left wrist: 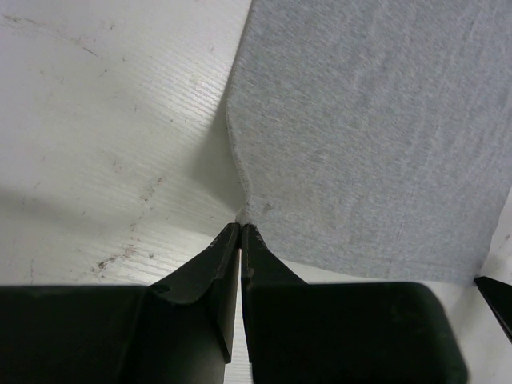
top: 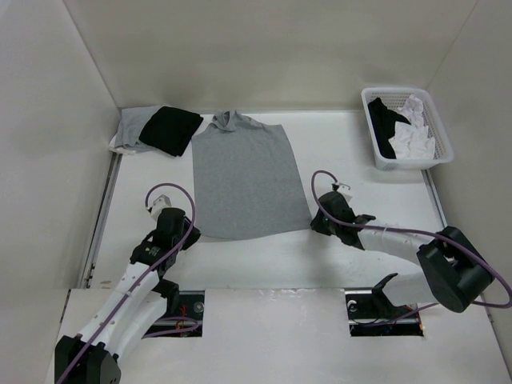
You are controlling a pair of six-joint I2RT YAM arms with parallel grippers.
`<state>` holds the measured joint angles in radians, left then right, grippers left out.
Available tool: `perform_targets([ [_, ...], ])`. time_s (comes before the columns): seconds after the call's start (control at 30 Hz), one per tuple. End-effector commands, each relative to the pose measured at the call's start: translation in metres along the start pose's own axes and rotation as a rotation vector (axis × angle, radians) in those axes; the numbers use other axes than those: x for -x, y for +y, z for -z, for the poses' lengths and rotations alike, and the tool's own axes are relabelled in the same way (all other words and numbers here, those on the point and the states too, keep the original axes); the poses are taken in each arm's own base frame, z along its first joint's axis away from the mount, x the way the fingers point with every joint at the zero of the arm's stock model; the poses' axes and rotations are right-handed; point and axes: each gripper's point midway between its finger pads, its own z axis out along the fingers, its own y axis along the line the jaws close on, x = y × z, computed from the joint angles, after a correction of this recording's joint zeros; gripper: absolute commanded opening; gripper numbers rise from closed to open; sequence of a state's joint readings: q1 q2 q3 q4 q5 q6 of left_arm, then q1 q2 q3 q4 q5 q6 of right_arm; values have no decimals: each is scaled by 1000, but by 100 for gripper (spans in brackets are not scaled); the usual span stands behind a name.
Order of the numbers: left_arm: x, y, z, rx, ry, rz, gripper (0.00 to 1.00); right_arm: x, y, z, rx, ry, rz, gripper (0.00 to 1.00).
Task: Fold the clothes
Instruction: Fold the tank top
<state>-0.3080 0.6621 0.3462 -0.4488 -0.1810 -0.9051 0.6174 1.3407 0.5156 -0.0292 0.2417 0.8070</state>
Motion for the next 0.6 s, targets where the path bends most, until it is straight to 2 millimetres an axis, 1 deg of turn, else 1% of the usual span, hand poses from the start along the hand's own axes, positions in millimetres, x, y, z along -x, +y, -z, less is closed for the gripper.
perform_targets([
  [0.0,5,-6,0,-32,-23,2,3,8,11,-1,43,5,-13,19],
  [0.07,6,-7,0,-36,-26,3,3,10,11,0,57,-2,-27,9],
  [0.13,9,-11,1,-47,-36,6,2,18,12,4,78,-36,-48,1],
  [0.17,13,-15,3,-62,-44,9,2,25,16,10,99,-70,-50,0],
  [0.23,27,-32,11,-108,-77,16,1,50,25,33,147,-174,-66,0],
  [0.3,53,-61,31,-190,-140,22,0,78,41,75,216,-275,-58,0],
  [0.33,69,-79,47,-244,-182,24,0,92,49,101,247,-322,-51,0],
  [0.37,86,-95,66,-297,-228,27,0,109,56,130,274,-377,-45,0],
  [0.4,105,-112,87,-352,-283,32,0,120,60,153,291,-415,-36,0],
  [0.47,140,-141,136,-457,-389,46,0,149,72,215,341,-514,-7,0],
  [0.5,157,-153,162,-508,-444,58,0,163,77,244,363,-560,1,0],
  [0.57,188,-171,213,-606,-552,89,0,191,86,300,408,-646,13,0],
])
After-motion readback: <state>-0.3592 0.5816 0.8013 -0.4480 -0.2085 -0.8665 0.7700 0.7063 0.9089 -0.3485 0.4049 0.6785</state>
